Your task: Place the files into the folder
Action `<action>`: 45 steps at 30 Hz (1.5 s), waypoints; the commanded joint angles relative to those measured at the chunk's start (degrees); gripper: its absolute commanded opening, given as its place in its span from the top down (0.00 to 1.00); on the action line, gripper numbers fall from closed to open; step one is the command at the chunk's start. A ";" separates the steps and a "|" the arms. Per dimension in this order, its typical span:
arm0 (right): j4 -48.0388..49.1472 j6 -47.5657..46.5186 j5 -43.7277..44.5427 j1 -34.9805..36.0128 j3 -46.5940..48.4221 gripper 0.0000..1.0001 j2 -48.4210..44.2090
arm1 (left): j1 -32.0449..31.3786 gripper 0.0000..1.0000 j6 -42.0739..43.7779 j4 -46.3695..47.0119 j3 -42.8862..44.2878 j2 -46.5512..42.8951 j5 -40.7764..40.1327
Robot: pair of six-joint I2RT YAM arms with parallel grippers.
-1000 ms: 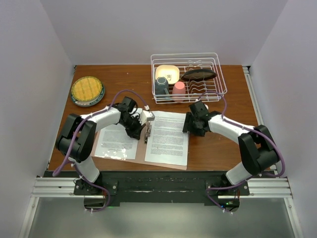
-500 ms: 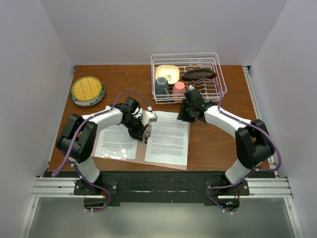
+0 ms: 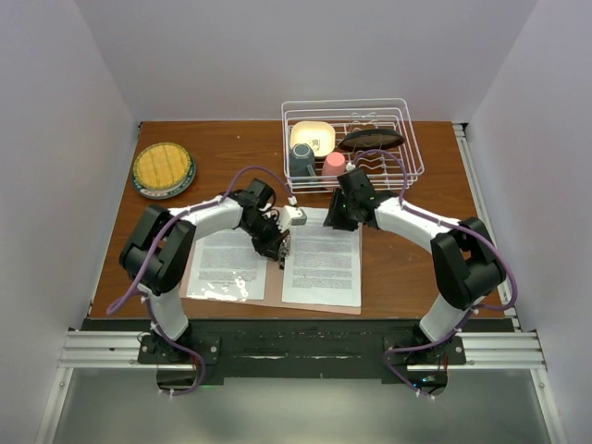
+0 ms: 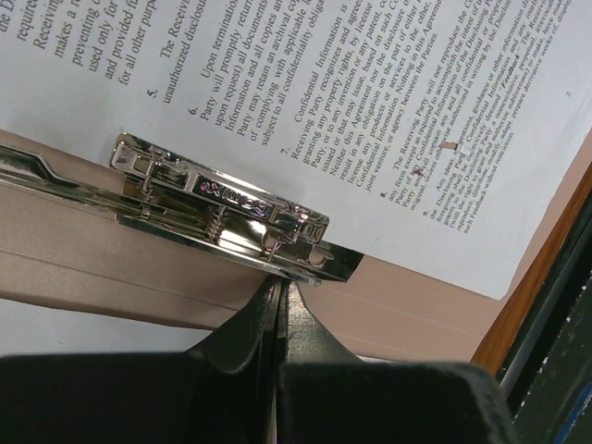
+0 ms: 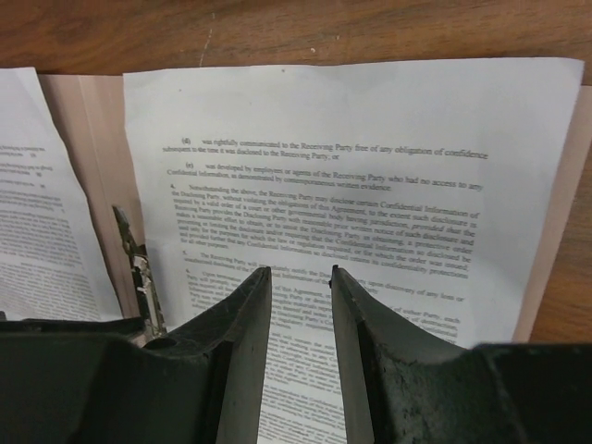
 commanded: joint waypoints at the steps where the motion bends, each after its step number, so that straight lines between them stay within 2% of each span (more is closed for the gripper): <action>1: 2.61 0.84 -2.16 0.25 -0.21 0.64 -1.43 | -1.16 1.00 -1.04 1.31 1.51 0.98 1.19; 10: 6.03 2.42 -2.69 2.36 -0.65 0.65 1.99 | 0.33 1.00 -2.88 0.61 3.44 -1.92 -2.40; 13: 7.09 2.86 -2.26 3.50 -0.30 0.66 3.22 | 2.88 0.78 -5.61 -3.23 6.85 -0.52 -4.00; 16: 7.01 2.42 -0.67 5.08 0.49 0.68 3.84 | 5.17 0.40 -5.08 -9.30 10.81 1.42 -1.28; 19: 7.45 2.25 -0.06 5.88 0.32 0.69 3.75 | 5.35 0.24 -5.52 -8.63 10.83 -1.47 -2.67; 20: 7.62 2.25 -0.06 5.88 -0.21 0.69 3.75 | 5.35 0.00 -6.13 -7.93 10.56 -2.44 -3.29; 27: 9.29 1.11 2.76 7.11 -1.53 0.70 1.39 | 5.26 0.00 -11.14 -5.90 11.79 -6.30 -4.96; 29: 10.08 0.32 3.11 7.46 -2.14 0.69 -0.72 | 4.74 0.00 -12.11 -1.18 10.31 -10.68 -8.63; 30: 10.43 -0.12 2.93 7.72 -2.32 0.69 -1.51 | 4.12 0.00 -12.81 1.46 9.08 -16.19 -10.92; 31: 10.61 -0.30 3.02 7.90 -2.41 0.69 -2.13 | 4.12 0.00 -12.73 6.53 6.63 -18.68 -11.98; 33: 11.31 -1.18 3.46 8.34 -3.02 0.69 -4.41 | 4.12 0.00 -16.59 11.56 2.24 -23.78 -16.97; 36: 12.28 -2.23 4.51 8.78 -4.16 0.68 -6.96 | 4.12 0.00 -12.22 11.52 0.97 -21.81 -16.23; 38: 11.58 -2.85 4.95 8.69 -3.47 0.68 -6.71 | 3.42 0.12 -10.88 6.16 3.87 -18.20 -16.21; 40: 9.65 -2.76 5.74 8.69 -2.76 0.68 -5.13 | 3.15 0.23 -12.02 7.71 4.50 -16.16 -16.92; 42: 7.55 -2.42 7.23 8.69 -1.36 0.70 -3.81 | 2.36 0.23 -13.69 12.09 2.75 -16.77 -18.40; 45: 6.84 -1.80 7.94 8.69 -1.35 0.70 -2.14 | 0.96 0.29 -15.10 13.70 3.00 -15.64 -19.46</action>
